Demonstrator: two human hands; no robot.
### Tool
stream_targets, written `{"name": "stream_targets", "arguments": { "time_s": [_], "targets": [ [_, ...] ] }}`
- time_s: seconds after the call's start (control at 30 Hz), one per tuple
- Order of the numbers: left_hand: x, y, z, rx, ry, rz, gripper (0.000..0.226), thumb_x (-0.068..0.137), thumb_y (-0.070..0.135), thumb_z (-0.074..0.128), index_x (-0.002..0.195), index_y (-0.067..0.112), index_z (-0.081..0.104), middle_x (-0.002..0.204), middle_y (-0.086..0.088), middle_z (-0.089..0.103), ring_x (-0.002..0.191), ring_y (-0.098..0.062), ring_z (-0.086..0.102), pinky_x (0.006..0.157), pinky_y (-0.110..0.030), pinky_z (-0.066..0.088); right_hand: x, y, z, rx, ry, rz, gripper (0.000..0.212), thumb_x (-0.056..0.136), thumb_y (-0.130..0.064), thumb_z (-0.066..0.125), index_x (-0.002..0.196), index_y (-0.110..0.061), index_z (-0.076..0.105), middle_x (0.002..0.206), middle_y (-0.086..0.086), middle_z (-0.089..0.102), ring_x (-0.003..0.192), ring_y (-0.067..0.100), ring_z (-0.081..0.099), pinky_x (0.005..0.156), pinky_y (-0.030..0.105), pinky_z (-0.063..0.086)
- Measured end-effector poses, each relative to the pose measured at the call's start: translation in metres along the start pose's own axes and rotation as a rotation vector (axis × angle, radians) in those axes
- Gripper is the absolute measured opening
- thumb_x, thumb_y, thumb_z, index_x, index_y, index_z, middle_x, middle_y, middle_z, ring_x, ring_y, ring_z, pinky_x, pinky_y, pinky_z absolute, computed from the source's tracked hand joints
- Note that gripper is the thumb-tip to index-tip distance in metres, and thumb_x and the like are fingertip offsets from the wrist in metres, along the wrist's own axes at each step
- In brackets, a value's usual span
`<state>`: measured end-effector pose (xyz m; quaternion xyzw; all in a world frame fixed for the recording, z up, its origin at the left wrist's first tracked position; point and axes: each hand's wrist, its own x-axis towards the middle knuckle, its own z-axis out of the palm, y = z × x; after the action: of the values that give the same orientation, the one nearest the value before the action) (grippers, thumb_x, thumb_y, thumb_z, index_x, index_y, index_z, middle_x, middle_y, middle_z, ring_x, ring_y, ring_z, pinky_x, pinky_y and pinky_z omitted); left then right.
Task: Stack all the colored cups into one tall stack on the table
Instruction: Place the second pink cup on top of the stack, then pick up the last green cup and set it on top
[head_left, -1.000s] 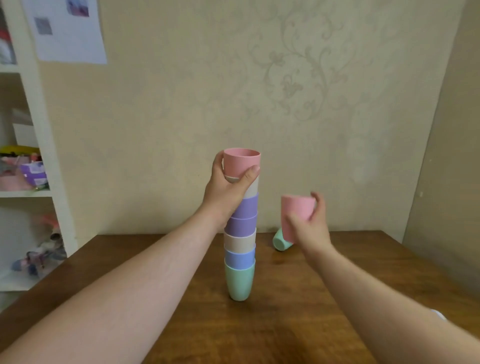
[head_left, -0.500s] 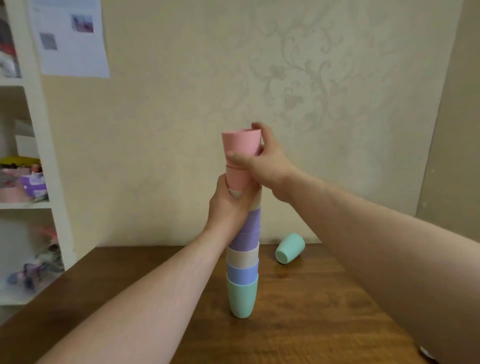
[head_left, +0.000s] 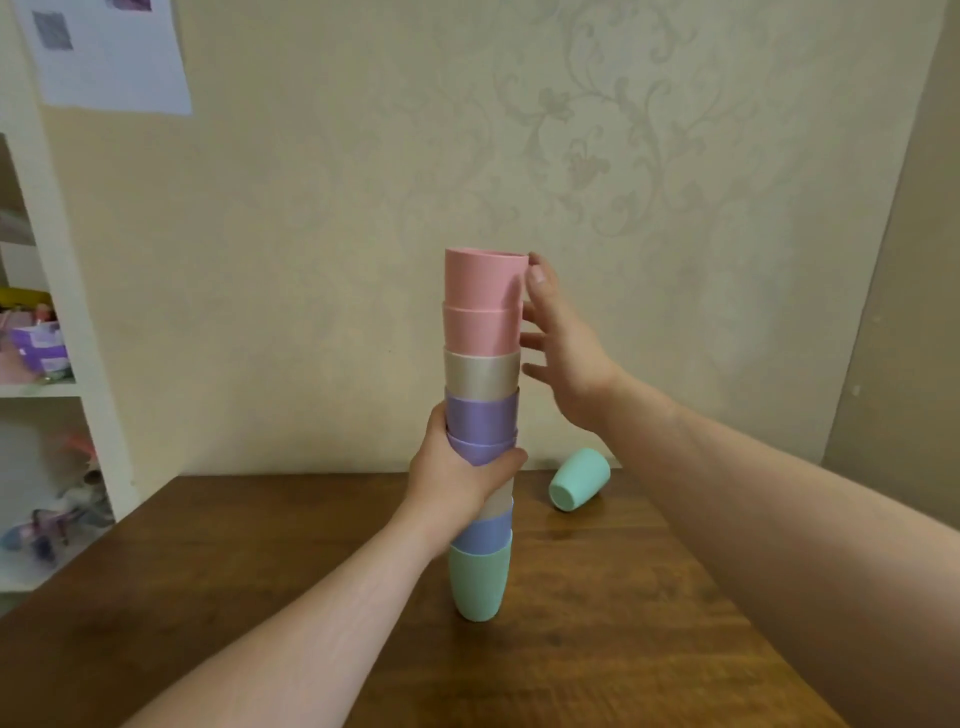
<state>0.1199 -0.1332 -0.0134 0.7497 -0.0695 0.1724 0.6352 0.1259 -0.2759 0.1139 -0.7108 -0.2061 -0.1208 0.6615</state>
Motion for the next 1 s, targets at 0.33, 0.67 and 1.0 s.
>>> {"name": "stream_targets", "arguments": {
  "time_s": [0.33,0.67,1.0],
  "targets": [
    [0.034,-0.017,0.017,0.031,0.089,0.034,0.073,0.07,0.042,0.095,0.131,0.044,0.056,0.114,0.022,0.075,0.1,-0.008,0.076,0.085,-0.034,0.063,0.024,0.177,-0.065,-0.606,0.294,0.543,0.076,0.091,-0.032,0.075,0.16,-0.026,0.043,0.152,0.017,0.052,0.122,0.037,0.063,0.103,0.045,0.054],
    [0.056,-0.044,0.018,-0.032,0.098,0.028,0.068,0.062,0.048,0.091,0.122,0.047,0.06,0.11,0.022,0.079,0.099,-0.009,0.078,0.09,-0.044,0.066,0.053,0.283,-0.09,-0.676,0.39,0.832,0.125,0.081,-0.072,0.077,0.169,-0.039,-0.004,0.158,0.028,0.031,0.135,0.051,0.051,0.116,0.053,0.045],
    [0.048,-0.042,0.01,-0.021,0.016,0.061,0.071,0.065,0.041,0.094,0.128,0.043,0.061,0.117,0.017,0.08,0.107,-0.015,0.078,0.097,-0.05,0.064,0.006,0.274,-0.056,-0.683,0.307,0.395,0.064,0.074,-0.024,0.091,0.12,-0.019,0.046,0.125,0.011,0.06,0.113,0.035,0.064,0.087,0.039,0.052]
  ]
}}
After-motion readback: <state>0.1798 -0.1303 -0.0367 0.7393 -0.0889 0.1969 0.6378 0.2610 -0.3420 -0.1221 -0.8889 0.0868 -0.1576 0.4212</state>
